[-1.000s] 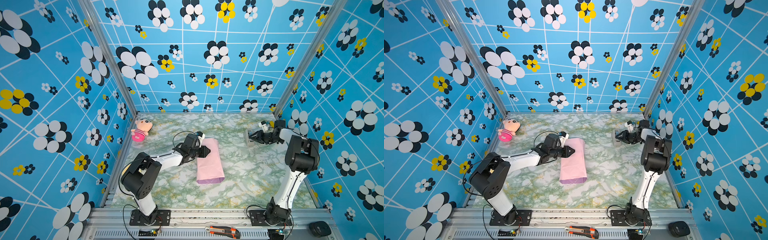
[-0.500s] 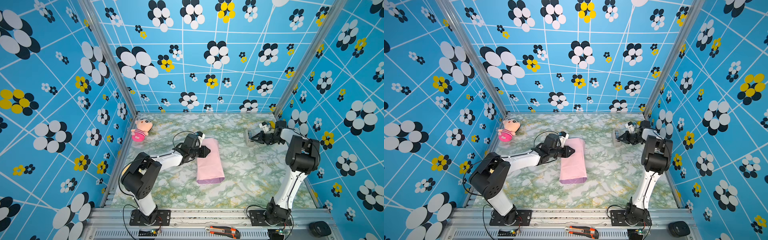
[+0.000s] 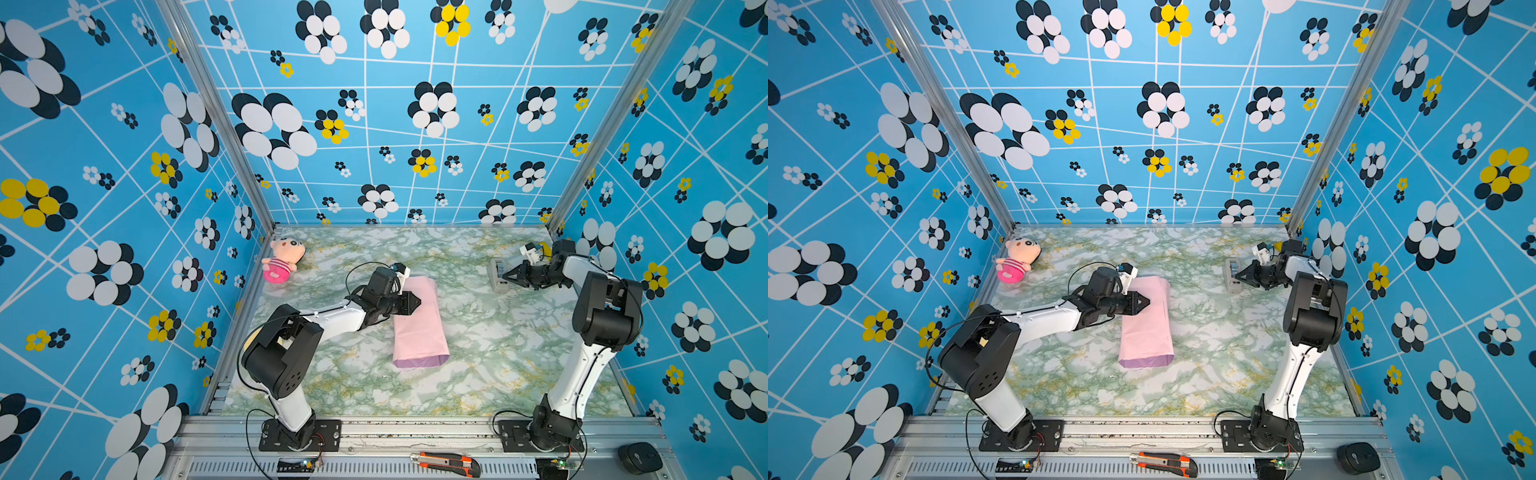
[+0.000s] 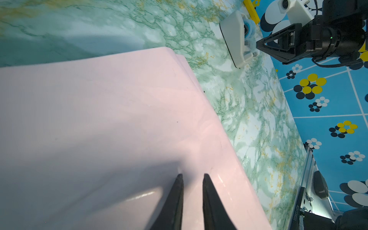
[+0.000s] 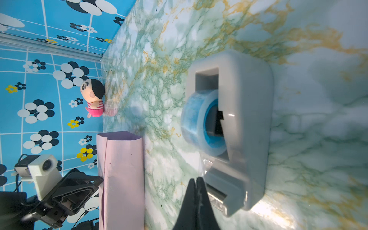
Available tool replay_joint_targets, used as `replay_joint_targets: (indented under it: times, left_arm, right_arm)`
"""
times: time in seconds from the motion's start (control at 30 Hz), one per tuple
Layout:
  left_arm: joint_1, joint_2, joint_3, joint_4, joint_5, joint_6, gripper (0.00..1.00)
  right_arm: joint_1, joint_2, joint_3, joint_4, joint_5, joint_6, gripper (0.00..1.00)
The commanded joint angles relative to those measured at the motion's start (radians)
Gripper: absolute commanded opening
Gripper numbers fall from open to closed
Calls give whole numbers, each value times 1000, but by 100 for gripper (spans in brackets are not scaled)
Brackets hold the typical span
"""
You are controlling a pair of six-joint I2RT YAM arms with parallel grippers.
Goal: Wrap a gift box in wrapping paper
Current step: Tear off the tape with the cutter.
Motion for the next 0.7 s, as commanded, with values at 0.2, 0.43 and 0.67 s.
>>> replay_joint_targets:
  times: [0.2,0.43,0.67]
  left_arm:
    - [-3,87,-38,-191,-86,22,21]
    - [-5,90,-42,-190,-81,22,21]
    - [-5,96,-40,-189,-84,22,21]
  right_arm:
    - [-8,-80,-40,-59,-35,91,0]
    - [-8,-119,-70,-18,131,56,33]
    - [-6,-21,4,24,77,19,40]
